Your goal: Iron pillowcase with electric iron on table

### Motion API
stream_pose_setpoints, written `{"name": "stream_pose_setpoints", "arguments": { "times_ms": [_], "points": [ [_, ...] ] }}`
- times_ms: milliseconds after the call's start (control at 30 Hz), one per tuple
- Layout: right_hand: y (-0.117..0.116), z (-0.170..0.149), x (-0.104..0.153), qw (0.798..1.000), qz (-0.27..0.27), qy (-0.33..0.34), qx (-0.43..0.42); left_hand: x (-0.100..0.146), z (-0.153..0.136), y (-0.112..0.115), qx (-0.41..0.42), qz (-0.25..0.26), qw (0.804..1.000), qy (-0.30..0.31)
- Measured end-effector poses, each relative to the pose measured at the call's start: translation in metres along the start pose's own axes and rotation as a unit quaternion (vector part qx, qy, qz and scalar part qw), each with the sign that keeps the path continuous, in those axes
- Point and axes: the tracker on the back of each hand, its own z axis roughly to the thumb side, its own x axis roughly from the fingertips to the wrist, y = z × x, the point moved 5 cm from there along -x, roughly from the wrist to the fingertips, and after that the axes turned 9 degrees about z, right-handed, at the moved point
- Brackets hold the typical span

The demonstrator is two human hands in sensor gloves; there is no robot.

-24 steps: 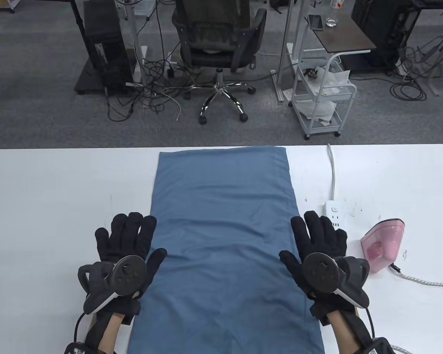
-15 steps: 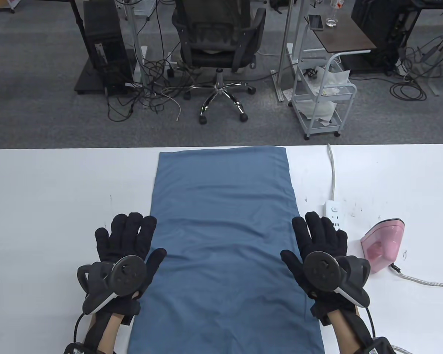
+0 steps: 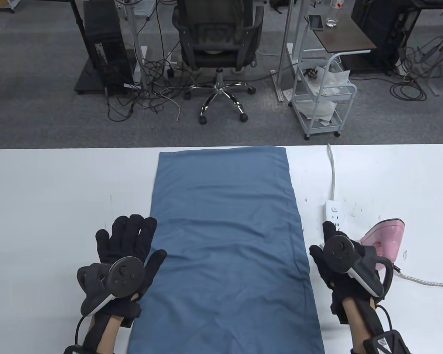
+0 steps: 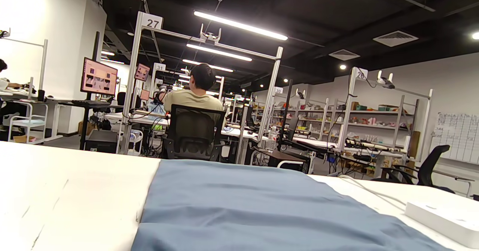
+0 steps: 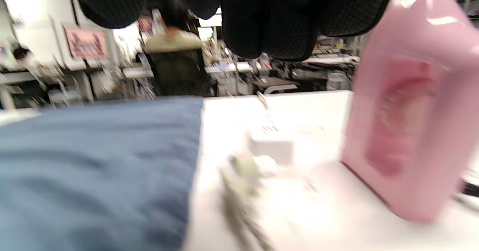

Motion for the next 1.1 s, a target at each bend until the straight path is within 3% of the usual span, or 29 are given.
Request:
{"name": "stream_pose_setpoints", "arguments": {
  "times_ms": [233, 667, 900, 1100],
  "points": [
    [-0.051, -0.002, -0.038, 0.992, 0.084, -0.046, 0.085, -0.001, -0.001, 0.002, 0.000, -0.009, 1.000, -0.002],
    [-0.090, 0.010, -0.064, 0.976, 0.102, -0.080, 0.174, -0.002, -0.003, 0.007, 0.001, -0.022, 1.000, -0.003],
    [-0.084, 0.009, -0.064, 0.980, 0.091, -0.077, 0.160, -0.002, -0.006, 0.007, 0.008, -0.023, 1.000, -0.008],
    [-0.043, -0.008, -0.060, 0.997, 0.049, -0.065, 0.001, -0.002, -0.005, 0.007, 0.009, -0.026, 1.000, -0.008]
  ]
}}
